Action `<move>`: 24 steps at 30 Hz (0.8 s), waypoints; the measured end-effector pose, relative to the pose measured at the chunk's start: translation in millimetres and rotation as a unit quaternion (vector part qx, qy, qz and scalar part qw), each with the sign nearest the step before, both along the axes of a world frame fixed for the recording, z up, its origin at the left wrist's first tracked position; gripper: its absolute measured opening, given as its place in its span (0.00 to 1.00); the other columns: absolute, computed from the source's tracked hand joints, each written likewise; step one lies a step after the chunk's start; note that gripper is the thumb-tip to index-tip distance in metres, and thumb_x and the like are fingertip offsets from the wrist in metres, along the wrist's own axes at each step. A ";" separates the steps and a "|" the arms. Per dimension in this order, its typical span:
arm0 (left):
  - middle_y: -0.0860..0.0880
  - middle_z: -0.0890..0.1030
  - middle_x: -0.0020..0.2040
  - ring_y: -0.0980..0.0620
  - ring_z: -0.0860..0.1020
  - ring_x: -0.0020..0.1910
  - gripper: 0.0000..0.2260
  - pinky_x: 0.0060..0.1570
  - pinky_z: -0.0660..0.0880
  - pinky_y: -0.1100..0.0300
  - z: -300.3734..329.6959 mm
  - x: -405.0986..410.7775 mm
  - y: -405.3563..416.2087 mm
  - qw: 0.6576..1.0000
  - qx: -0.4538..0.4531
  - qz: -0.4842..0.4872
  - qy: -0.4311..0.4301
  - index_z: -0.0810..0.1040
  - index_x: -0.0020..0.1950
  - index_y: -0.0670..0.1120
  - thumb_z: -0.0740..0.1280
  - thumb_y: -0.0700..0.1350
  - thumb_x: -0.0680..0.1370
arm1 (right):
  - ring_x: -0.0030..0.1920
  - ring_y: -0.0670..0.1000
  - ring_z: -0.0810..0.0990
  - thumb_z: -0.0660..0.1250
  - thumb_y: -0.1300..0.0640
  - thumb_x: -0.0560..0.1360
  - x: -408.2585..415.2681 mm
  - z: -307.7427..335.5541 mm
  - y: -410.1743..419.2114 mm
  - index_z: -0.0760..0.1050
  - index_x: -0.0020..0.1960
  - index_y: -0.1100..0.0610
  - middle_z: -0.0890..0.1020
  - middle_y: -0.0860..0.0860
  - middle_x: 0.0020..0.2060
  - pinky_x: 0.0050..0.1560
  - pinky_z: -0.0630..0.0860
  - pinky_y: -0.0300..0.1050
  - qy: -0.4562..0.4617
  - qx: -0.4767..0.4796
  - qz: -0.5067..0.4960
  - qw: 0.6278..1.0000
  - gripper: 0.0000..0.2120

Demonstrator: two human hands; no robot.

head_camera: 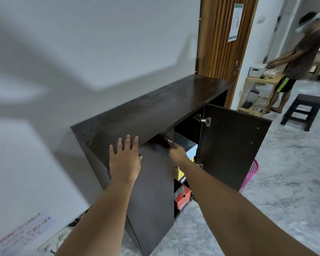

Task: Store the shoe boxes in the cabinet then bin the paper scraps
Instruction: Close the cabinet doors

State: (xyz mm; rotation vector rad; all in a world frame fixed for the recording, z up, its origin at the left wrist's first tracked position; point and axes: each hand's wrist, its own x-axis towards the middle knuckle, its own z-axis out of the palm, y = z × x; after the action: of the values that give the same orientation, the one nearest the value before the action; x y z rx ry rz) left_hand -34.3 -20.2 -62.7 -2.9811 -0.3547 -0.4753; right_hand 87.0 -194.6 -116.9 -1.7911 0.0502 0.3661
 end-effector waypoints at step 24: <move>0.44 0.41 0.83 0.34 0.45 0.81 0.49 0.77 0.50 0.32 30.8 182.6 -70.2 0.974 0.022 -0.116 0.194 0.36 0.82 0.49 0.71 0.55 0.77 | 0.76 0.64 0.64 0.65 0.43 0.79 156.2 72.6 -316.5 0.59 0.78 0.54 0.66 0.59 0.76 0.72 0.55 0.78 -0.068 -0.565 -0.053 0.820 0.33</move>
State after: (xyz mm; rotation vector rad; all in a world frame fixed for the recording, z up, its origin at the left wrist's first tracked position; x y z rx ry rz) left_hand 148.3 -90.4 -31.8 -2.9889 0.0388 0.0887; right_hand 243.2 -511.1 -44.3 -2.9780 0.3233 0.0987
